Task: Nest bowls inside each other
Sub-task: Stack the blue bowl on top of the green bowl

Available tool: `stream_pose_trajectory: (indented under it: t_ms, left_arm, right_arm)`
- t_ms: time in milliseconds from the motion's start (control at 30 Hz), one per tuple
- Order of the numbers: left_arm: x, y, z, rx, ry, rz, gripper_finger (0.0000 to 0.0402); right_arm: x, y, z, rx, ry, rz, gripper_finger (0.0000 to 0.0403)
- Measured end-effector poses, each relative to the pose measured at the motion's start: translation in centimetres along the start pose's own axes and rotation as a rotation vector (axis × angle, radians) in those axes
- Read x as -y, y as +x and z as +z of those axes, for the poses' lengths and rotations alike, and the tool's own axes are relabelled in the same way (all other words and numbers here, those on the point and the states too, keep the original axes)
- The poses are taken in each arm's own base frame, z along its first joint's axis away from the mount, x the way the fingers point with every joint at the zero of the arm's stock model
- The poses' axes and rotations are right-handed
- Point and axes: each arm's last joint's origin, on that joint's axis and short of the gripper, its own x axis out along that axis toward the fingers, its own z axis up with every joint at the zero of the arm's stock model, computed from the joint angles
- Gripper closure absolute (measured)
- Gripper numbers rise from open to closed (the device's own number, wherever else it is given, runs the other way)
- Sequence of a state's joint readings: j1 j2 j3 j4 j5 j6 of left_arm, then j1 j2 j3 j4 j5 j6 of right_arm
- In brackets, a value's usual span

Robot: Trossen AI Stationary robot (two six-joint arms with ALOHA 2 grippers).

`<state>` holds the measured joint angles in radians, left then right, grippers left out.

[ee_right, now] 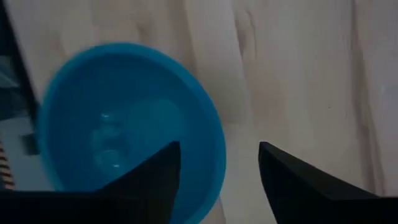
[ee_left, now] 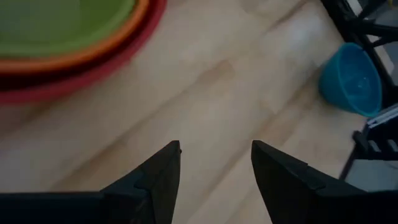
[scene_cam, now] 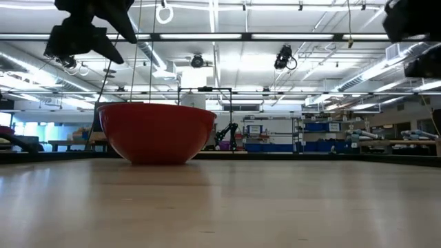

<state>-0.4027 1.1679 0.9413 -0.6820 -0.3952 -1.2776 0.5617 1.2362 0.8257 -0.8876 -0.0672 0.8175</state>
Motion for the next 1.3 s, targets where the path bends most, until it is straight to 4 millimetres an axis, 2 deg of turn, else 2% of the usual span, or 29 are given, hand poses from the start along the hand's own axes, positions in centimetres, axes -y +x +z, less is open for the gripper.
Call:
stream_pose_trajectory:
  t_ms: [133, 267, 367, 500, 533, 600, 700, 833, 967, 1133, 1200, 1300]
  left_arm:
    - [0.5, 0.1, -1.4, -0.034, -0.023, -0.006, 0.0202]
    - [0.5, -0.2, -2.1, -0.051, -0.036, -0.004, 0.0202]
    - [0.5, -0.2, -2.1, -0.04, -0.026, 0.002, 0.0203]
    - [0.4, 0.9, -2.1, -0.034, 0.035, 0.054, 0.021]
    - [0.4, 1.3, -2.2, -0.045, 0.054, 0.066, 0.0214]
    - [0.3, 2.1, -2.1, -0.054, 0.078, 0.098, 0.0222]
    - [-0.4, 2.9, -1.6, -0.059, 0.081, 0.178, 0.0229]
    - [-1.8, 2.6, -0.5, -0.091, 0.142, 0.266, 0.023]
    - [-3.0, 0.7, 0.9, -0.14, 0.176, 0.262, 0.023]
    - [-4.2, -1.9, 1.8, -0.144, 0.2, 0.218, 0.023]
    - [-4.8, -2.8, 1.8, -0.149, 0.202, 0.225, 0.023]
    - [-5.5, -3.8, 1.7, -0.163, 0.199, 0.239, 0.023]
  right_arm:
    - [0.3, 2.4, -0.6, -0.027, -0.013, 0.026, 0.0156]
    - [1.2, 4.6, -1.0, -0.09, 0.041, -0.018, 0.0175]
    - [1.3, 5.1, -0.5, -0.08, 0.077, -0.015, 0.0232]
    - [1.1, 4.8, 1.3, -0.001, 0.107, 0.068, 0.0358]
    - [1.1, 4.6, 2.0, 0.043, 0.128, 0.095, 0.0378]
    - [1.4, 4.1, 3.9, 0.153, 0.179, 0.144, 0.038]
    - [2.8, 3.5, 7.3, 0.318, 0.298, 0.165, 0.0358]
    - [5.0, 2.2, 12.5, 0.486, 0.371, 0.132, 0.0364]
    - [7.7, -0.3, 18.4, 0.62, 0.385, 0.067, 0.0384]
    - [11.2, -2.7, 25.4, 0.769, 0.4, -0.047, 0.0375]
    - [12.9, -2.8, 27.8, 0.781, 0.391, -0.088, 0.0365]
    - [15.1, -1.7, 30.8, 0.755, 0.363, -0.134, 0.0357]
